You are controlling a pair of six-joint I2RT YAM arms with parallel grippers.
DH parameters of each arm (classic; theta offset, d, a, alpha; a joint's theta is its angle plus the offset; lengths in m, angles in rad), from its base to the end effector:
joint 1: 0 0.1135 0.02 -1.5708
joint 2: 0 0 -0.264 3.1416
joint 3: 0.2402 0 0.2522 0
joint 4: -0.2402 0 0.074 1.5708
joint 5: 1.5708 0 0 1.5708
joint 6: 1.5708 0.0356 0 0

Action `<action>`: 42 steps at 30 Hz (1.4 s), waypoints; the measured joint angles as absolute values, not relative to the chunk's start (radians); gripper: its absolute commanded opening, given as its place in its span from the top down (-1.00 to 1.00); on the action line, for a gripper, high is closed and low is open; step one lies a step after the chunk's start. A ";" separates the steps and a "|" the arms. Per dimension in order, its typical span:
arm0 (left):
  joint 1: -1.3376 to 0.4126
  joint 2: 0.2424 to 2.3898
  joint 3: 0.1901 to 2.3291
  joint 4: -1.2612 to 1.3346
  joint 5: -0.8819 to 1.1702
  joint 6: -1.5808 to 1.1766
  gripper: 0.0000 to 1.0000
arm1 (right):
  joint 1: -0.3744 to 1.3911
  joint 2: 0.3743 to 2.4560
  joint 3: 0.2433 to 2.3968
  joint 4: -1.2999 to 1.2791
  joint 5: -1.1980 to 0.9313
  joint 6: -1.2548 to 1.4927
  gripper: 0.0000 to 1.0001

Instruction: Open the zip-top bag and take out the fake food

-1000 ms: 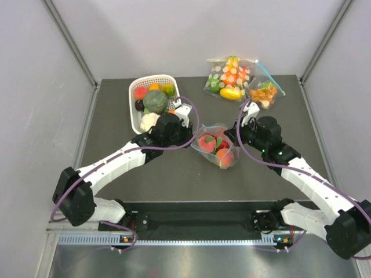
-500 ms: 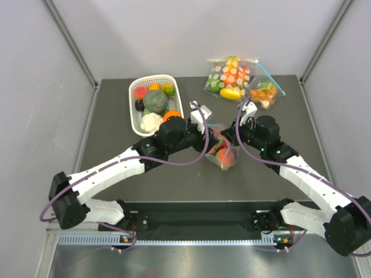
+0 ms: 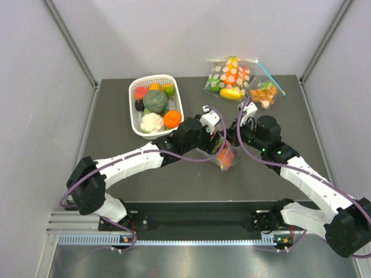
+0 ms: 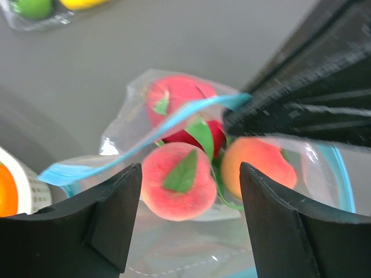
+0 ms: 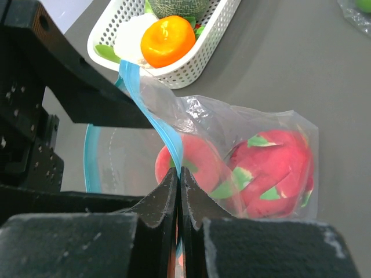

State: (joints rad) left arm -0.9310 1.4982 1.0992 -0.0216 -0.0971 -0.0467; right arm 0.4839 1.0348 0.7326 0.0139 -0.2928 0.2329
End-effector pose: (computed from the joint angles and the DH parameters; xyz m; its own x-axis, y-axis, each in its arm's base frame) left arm 0.2116 -0.2785 0.2922 -0.2783 0.2961 -0.9137 0.7334 0.6798 -0.0031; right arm 0.2081 0.1210 0.2941 -0.4042 0.0372 -0.9139 -0.6136 0.7299 0.3011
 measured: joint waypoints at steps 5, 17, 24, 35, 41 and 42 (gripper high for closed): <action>-0.931 1.522 1.099 0.013 -0.146 -0.030 -0.48 | 0.484 1.029 0.733 0.014 -0.304 0.238 0.99; -0.931 1.608 1.090 0.040 -0.171 -0.025 -0.35 | 0.484 1.014 0.733 0.013 -0.312 0.239 1.00; -0.931 1.633 1.090 0.043 -0.204 -0.020 0.36 | 0.484 1.008 0.733 0.010 -0.312 0.239 1.00; -0.931 1.581 1.068 0.029 -0.172 -0.028 1.00 | 0.484 1.008 0.733 0.008 -0.310 0.238 1.00; -0.931 1.450 1.065 0.038 -0.119 -0.050 1.00 | 0.484 1.015 0.732 0.011 -0.309 0.238 1.00; -0.931 1.432 1.065 0.041 -0.112 -0.052 1.00 | 0.484 1.018 0.732 0.013 -0.309 0.238 1.00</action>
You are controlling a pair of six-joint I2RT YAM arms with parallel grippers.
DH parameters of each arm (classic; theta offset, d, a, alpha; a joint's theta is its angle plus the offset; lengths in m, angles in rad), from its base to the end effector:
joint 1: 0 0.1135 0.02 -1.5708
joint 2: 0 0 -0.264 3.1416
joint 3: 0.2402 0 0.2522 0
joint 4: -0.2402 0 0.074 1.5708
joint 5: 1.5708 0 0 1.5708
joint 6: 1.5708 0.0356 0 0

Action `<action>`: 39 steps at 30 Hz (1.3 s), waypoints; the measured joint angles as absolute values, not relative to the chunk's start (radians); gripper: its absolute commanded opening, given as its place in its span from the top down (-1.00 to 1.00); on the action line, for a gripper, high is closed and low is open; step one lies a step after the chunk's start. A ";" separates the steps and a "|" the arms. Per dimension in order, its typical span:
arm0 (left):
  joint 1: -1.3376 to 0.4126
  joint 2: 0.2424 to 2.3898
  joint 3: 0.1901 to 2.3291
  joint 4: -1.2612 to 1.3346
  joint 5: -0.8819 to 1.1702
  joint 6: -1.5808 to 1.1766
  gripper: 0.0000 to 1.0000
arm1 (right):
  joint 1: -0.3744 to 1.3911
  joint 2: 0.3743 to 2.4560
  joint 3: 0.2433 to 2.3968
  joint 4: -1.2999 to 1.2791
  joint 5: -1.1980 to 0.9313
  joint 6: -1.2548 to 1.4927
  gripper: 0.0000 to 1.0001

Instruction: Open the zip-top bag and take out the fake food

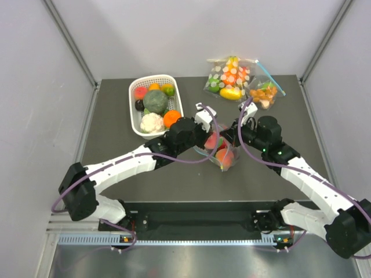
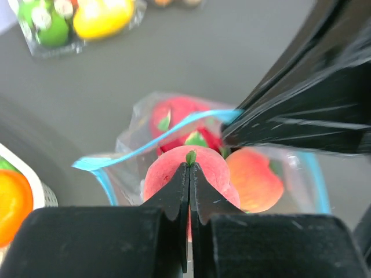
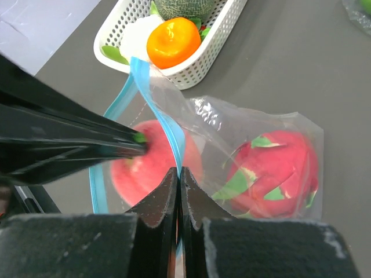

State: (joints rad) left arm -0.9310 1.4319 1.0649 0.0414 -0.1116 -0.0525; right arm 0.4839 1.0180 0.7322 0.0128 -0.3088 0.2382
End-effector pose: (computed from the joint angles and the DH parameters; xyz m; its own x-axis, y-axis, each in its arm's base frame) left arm 0.2045 -0.2682 0.3081 -0.2292 0.2207 -0.9480 0.7232 0.6905 -0.0141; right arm 0.2050 0.1199 0.2976 -0.3976 0.0450 -0.9164 -0.6261 0.7168 0.3069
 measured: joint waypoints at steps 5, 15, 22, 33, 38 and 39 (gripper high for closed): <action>-0.931 1.377 1.065 0.047 -0.074 -0.068 1.00 | 0.484 1.034 0.731 0.015 -0.309 0.238 1.00; -0.930 1.289 1.065 0.033 -0.008 -0.103 1.00 | 0.484 1.037 0.725 0.016 -0.309 0.239 1.00; -0.900 1.243 1.066 -0.030 0.019 -0.109 1.00 | 0.484 1.037 0.716 0.019 -0.309 0.239 1.00; -0.555 1.070 1.071 -0.082 0.074 -0.185 1.00 | 0.484 1.037 0.714 0.018 -0.308 0.236 1.00; -0.387 1.155 1.083 -0.064 0.058 -0.208 1.00 | 0.484 1.042 0.714 0.019 -0.309 0.236 1.00; -0.357 1.186 1.083 -0.060 0.041 -0.212 1.00 | 0.484 1.044 0.714 0.018 -0.310 0.236 1.00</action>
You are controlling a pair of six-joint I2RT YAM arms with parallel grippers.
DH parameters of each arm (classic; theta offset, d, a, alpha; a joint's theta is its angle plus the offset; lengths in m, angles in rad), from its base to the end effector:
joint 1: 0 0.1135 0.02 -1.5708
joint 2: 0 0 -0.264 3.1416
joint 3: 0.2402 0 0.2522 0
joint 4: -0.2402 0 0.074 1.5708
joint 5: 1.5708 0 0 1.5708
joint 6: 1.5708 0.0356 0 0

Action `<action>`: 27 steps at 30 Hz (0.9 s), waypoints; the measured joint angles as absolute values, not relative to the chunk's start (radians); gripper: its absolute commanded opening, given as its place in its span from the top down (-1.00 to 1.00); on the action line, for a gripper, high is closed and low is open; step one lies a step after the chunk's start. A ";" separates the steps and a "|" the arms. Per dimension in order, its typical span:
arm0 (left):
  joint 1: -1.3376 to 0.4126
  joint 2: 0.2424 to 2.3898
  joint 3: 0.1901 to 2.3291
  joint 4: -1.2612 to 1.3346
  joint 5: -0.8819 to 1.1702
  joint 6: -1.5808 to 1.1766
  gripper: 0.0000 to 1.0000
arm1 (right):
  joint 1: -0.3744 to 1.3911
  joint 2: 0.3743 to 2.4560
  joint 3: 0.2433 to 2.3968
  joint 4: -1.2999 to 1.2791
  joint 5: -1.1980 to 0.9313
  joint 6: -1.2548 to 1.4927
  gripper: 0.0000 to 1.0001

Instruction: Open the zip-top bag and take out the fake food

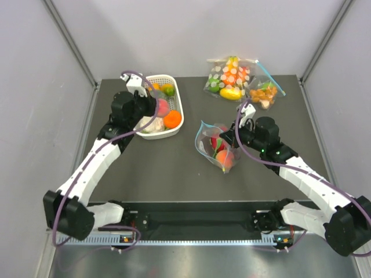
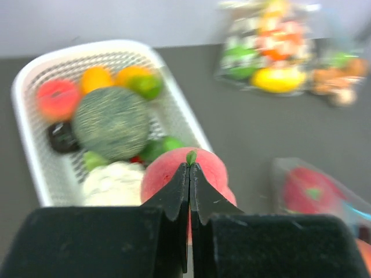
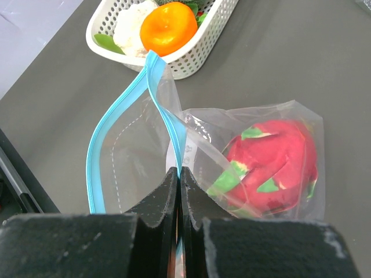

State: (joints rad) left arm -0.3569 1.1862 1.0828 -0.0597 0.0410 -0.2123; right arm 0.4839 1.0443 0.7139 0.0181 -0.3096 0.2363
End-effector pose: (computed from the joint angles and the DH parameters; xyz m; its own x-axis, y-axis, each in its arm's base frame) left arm 0.2608 -0.0988 0.3748 -0.2303 -0.1388 -0.9632 0.3462 0.9133 -0.2144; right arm 0.2085 0.1218 0.2859 -0.4282 0.0268 -0.9033 -0.6166 0.7220 0.3138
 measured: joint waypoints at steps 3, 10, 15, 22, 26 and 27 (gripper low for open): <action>-0.284 1.276 1.083 -0.041 -0.014 -0.223 1.00 | 0.484 1.046 0.714 0.018 -0.311 0.236 1.00; -0.225 1.437 1.121 0.006 -0.159 -0.197 1.00 | 0.483 1.046 0.714 0.015 -0.313 0.229 1.00; -0.207 1.536 1.181 0.031 -0.226 -0.149 1.00 | 0.483 1.046 0.714 0.014 -0.316 0.228 1.00; -0.172 1.660 1.209 0.051 -0.300 -0.102 1.00 | 0.483 1.046 0.713 0.013 -0.317 0.227 1.00; -0.168 1.712 1.215 0.051 -0.336 -0.082 1.00 | 0.483 1.046 0.712 0.012 -0.317 0.224 1.00; -0.168 1.721 1.215 0.049 -0.339 -0.079 1.00 | 0.483 1.046 0.712 0.012 -0.317 0.222 1.00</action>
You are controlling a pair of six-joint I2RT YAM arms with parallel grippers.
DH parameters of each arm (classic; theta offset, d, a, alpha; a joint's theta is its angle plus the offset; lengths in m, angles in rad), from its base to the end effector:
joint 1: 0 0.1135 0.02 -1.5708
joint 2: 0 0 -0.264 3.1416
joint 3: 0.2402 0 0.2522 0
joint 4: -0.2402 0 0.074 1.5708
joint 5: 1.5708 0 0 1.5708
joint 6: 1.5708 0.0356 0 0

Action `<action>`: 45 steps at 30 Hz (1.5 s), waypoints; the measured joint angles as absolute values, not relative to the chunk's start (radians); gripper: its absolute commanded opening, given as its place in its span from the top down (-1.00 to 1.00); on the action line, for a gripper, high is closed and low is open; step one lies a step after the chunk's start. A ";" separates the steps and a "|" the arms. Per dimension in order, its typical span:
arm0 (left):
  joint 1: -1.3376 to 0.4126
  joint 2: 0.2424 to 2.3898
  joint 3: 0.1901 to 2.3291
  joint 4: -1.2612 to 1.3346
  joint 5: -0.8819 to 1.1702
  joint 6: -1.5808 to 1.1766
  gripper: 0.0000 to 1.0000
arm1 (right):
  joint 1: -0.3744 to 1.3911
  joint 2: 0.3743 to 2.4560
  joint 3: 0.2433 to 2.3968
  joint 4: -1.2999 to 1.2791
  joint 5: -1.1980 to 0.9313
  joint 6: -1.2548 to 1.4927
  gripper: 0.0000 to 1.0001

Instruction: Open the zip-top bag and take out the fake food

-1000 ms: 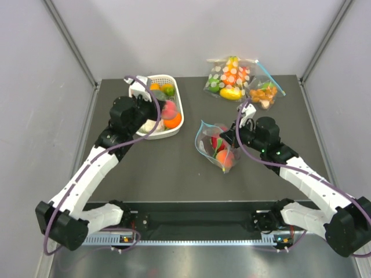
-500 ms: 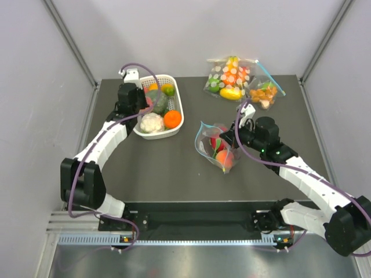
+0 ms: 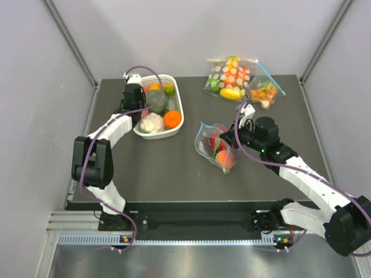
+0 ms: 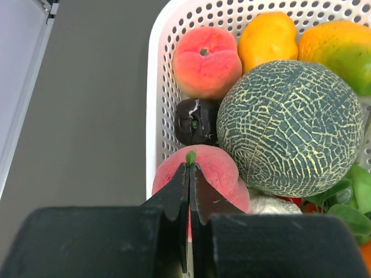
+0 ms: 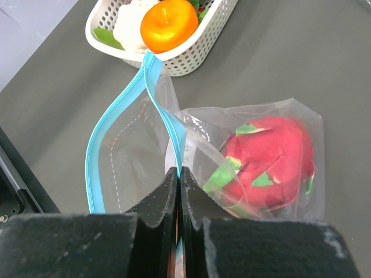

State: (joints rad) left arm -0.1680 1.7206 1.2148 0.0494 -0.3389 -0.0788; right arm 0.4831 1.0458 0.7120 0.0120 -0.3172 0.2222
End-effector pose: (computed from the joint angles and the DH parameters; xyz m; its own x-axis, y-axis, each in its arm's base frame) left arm 0.3957 -0.0551 0.2609 -0.4224 -0.0037 -0.9064 -0.1703 0.9825 0.0754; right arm 0.2083 0.1218 0.2843 -0.4282 0.0118 -0.9036 -0.6244 0.7190 0.3053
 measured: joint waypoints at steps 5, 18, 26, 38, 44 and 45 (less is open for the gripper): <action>-0.168 1.735 1.207 0.058 -0.323 -0.077 1.00 | 0.483 1.046 0.711 0.010 -0.317 0.220 1.00; -0.187 1.650 1.148 0.039 -0.252 -0.075 -0.83 | 0.483 1.057 0.711 0.012 -0.324 0.221 1.00; -0.298 1.452 1.147 0.039 -0.262 -0.027 -0.84 | 0.483 1.057 0.711 0.011 -0.324 0.220 1.00; -0.615 1.192 0.931 0.157 -0.050 -0.020 -0.31 | 0.482 1.055 0.711 0.010 -0.323 0.220 1.00; -0.744 1.188 0.868 0.184 0.069 -0.050 -0.26 | 0.482 1.054 0.711 0.008 -0.323 0.220 1.00; -0.776 1.195 0.868 0.192 0.088 -0.051 -0.26 | 0.482 1.054 0.711 0.008 -0.323 0.221 1.00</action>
